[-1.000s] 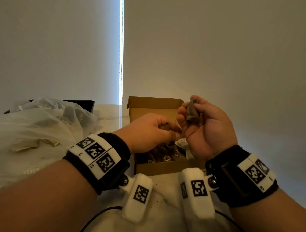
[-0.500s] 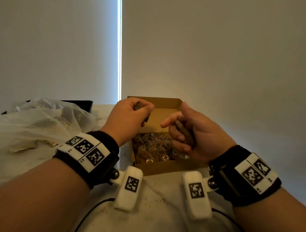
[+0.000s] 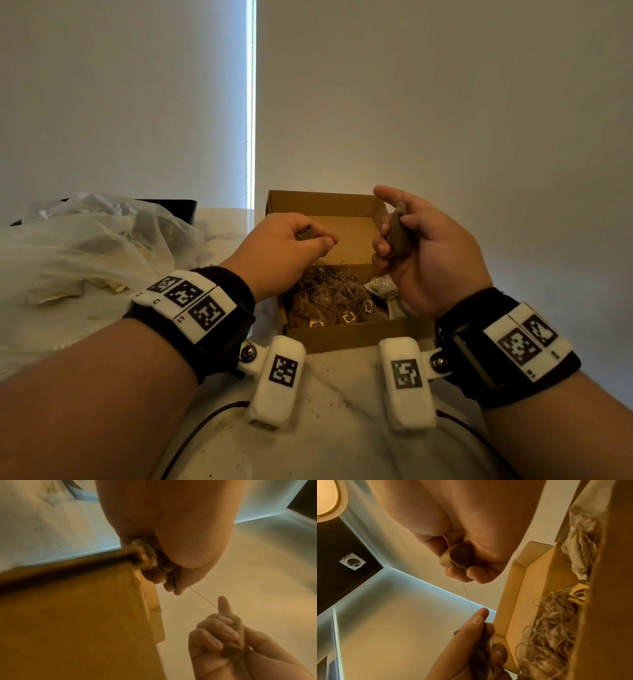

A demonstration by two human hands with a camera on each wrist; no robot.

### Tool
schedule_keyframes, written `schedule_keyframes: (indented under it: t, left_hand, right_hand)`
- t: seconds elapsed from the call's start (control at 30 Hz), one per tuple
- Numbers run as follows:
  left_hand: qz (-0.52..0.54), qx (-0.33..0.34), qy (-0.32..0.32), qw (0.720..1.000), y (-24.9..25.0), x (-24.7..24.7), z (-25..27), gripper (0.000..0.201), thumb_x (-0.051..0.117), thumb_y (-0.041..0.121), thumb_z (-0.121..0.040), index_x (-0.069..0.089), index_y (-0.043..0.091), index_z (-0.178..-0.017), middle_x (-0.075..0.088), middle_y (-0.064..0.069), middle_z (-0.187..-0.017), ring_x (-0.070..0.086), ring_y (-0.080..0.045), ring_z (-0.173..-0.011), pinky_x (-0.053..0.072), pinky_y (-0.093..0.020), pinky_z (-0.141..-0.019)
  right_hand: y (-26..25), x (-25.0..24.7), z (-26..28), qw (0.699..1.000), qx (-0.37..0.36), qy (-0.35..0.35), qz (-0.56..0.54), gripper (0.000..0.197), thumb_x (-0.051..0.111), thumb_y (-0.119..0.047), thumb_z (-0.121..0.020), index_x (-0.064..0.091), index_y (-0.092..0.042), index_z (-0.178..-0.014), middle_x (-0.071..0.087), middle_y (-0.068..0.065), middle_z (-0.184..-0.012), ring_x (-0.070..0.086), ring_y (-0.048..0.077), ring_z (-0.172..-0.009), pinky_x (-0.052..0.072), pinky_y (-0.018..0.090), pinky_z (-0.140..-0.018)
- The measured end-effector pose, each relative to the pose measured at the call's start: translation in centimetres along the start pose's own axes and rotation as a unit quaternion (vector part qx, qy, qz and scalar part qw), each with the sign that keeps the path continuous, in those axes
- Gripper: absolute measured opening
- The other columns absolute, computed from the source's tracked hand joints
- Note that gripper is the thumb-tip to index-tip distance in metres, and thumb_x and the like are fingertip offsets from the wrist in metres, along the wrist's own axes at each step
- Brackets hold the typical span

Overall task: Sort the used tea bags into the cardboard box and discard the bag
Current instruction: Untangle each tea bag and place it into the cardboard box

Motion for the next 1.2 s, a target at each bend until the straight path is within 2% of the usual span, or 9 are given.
schedule_keyframes:
  t: [0.1,0.2,0.27,0.4,0.57,0.8,0.97,1.07,1.2]
  left_hand:
    - [-0.008,0.01,-0.029,1.0,0.5,0.5,0.2,0.024,0.061,0.018,-0.094,0.074,0.038,-0.09,0.074,0.006,-0.094,0.068,-0.018,-0.091,0.059,-0.038,-0.082]
    - [-0.001,0.021,-0.058,0.998,1.3,0.9,0.5,0.028,0.059,0.016,-0.094,0.075,0.038,-0.093,0.072,0.017,-0.094,0.066,-0.002,-0.092,0.054,-0.023,-0.085]
    - [0.014,0.026,-0.069,0.997,1.7,1.2,0.4,0.028,0.059,0.016,-0.095,0.075,0.038,-0.095,0.072,0.018,-0.093,0.065,0.003,-0.09,0.051,-0.012,-0.079]
    - [0.083,0.009,-0.044,0.996,1.6,1.4,0.4,0.014,0.068,0.021,-0.092,0.075,0.033,-0.095,0.071,0.007,-0.083,0.064,-0.006,-0.071,0.053,-0.015,-0.064]
    - [0.178,-0.041,0.003,0.983,0.9,1.5,0.5,0.003,0.071,0.018,-0.09,0.071,0.02,-0.091,0.063,0.01,-0.063,0.058,-0.003,-0.053,0.049,-0.017,-0.05]
    - [0.21,-0.061,0.043,0.975,0.2,1.5,0.2,0.002,0.072,0.018,-0.089,0.071,0.02,-0.089,0.067,0.002,-0.073,0.062,-0.01,-0.061,0.049,-0.02,-0.051]
    - [0.223,-0.068,0.034,0.972,0.1,1.6,0.2,0.004,0.073,0.017,-0.088,0.071,0.02,-0.089,0.065,0.005,-0.068,0.059,-0.007,-0.058,0.046,-0.018,-0.048]
    - [0.211,-0.064,0.035,0.975,0.2,1.3,0.1,0.005,0.072,0.02,-0.089,0.071,0.021,-0.094,0.066,0.003,-0.076,0.06,-0.007,-0.06,0.049,-0.021,-0.051]
    - [0.175,-0.053,0.086,0.979,-0.4,0.4,-0.1,0.004,0.068,0.023,-0.092,0.069,0.023,-0.097,0.064,0.001,-0.085,0.059,-0.007,-0.063,0.046,-0.016,-0.051]
  right_hand:
    - [0.1,-0.9,-0.2,0.996,-0.017,0.055,0.065,0.041,0.034,-0.003,-0.098,0.069,-0.016,-0.114,0.058,0.008,-0.079,0.057,0.019,-0.065,0.045,0.032,-0.055]
    - [0.6,-2.1,-0.7,0.981,-0.018,0.102,0.166,0.031,0.05,-0.013,-0.094,0.074,-0.027,-0.106,0.071,0.009,-0.102,0.066,0.031,-0.091,0.055,0.043,-0.074]
    - [1.0,-2.5,-0.9,0.975,-0.013,0.112,0.193,0.024,0.059,-0.017,-0.089,0.075,-0.028,-0.103,0.072,0.009,-0.107,0.067,0.033,-0.099,0.055,0.046,-0.081]
    - [1.5,-2.0,-0.7,0.976,0.0,0.081,0.201,0.019,0.069,-0.008,-0.088,0.076,-0.024,-0.094,0.075,0.007,-0.092,0.07,0.027,-0.084,0.058,0.042,-0.075]
    - [1.5,-1.0,-0.3,0.978,0.003,0.035,0.206,0.019,0.074,-0.011,-0.085,0.072,-0.019,-0.102,0.077,0.008,-0.092,0.072,0.029,-0.081,0.056,0.053,-0.081]
    - [1.6,-0.6,-0.2,0.986,0.009,0.027,0.163,0.005,0.07,-0.011,-0.088,0.071,-0.016,-0.087,0.075,0.006,-0.082,0.07,0.018,-0.072,0.051,0.029,-0.059]
    - [1.7,-0.7,-0.2,0.982,0.001,0.021,0.186,0.018,0.076,-0.004,-0.08,0.07,-0.015,-0.093,0.076,0.012,-0.091,0.07,0.025,-0.078,0.053,0.034,-0.065]
    - [1.6,-1.2,-0.4,0.979,0.012,0.037,0.2,0.022,0.075,-0.001,-0.081,0.069,-0.017,-0.095,0.076,0.01,-0.09,0.071,0.03,-0.081,0.057,0.04,-0.071]
    - [1.2,-1.9,-0.4,0.965,0.075,0.018,0.251,0.026,0.07,0.006,-0.084,0.068,-0.015,-0.099,0.073,0.006,-0.088,0.07,0.022,-0.075,0.059,0.032,-0.066]
Point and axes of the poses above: each hand's wrist, its own z-axis away from the middle knuckle, its own x-axis out of the palm, y = z × x, the point moved 6 cm from there along -z, towards the middle knuckle
